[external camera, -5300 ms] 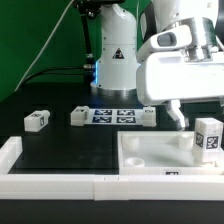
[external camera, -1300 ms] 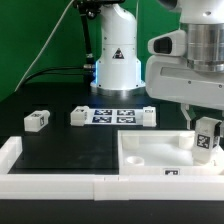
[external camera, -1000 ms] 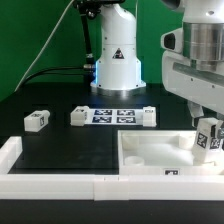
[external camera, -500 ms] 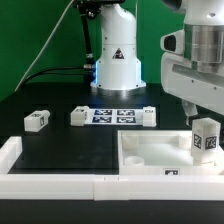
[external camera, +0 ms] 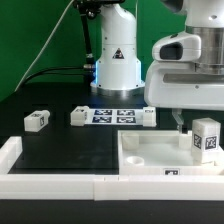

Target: Assemble one leg

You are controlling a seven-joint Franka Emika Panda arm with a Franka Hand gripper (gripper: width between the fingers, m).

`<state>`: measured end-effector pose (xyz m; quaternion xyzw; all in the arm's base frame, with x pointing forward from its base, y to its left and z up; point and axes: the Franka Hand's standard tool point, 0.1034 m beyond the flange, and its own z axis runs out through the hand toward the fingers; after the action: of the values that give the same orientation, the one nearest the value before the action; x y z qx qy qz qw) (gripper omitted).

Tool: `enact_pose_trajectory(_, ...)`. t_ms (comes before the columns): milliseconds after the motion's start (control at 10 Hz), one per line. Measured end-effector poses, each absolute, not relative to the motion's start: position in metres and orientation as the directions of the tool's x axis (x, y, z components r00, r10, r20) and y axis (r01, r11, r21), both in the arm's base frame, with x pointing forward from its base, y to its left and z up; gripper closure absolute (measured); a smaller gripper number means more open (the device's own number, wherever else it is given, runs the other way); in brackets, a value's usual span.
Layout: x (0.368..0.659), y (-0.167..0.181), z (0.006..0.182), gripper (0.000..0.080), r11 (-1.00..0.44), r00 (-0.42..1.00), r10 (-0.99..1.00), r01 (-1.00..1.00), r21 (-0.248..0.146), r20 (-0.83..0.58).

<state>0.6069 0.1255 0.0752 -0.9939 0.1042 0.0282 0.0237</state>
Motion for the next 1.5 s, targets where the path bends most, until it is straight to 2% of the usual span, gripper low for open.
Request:
enact_pose_trajectory(100,0.6067,0.1263,0.0751,0.015,-0.989,0.989,-0.137,-0.14,-0.045,-0.058)
enact_pose_trajectory(300,0.6069,0.1241,0.075,0.015,-0.989,0.99,0.136,0.133,-0.057,-0.045)
enact_pose_trajectory(400,0.6069,0.1242,0.0749,0.015,-0.981,0.981,0.188,0.185,-0.061,-0.042)
enact_pose_trajectory(600,0.6068,0.1243,0.0748,0.0177,-0.984,0.985,0.168,0.165,-0.061,-0.044)
enact_pose_trajectory(700,0.6068,0.1243,0.0748,0.0348,-0.984,0.985,0.168,0.165,-0.061,-0.044)
enact_pose_trajectory(800,0.607,0.1238,0.0749,0.0348,-0.984,0.985,0.168,0.165,-0.06,-0.043)
enact_pose_trajectory(900,0.6072,0.122,0.0746,0.0505,-0.988,0.988,0.146,0.143,-0.058,-0.045)
enact_pose_trajectory(1100,0.6073,0.1214,0.0744,0.0505,-0.993,0.994,0.102,0.099,-0.057,-0.047)
enact_pose_trajectory(1300,0.6071,0.1216,0.0745,0.0505,-0.979,0.979,-0.195,-0.198,-0.042,-0.062)
enact_pose_trajectory(1500,0.6069,0.1217,0.0741,0.0506,-0.916,0.915,-0.396,-0.399,-0.033,-0.073)
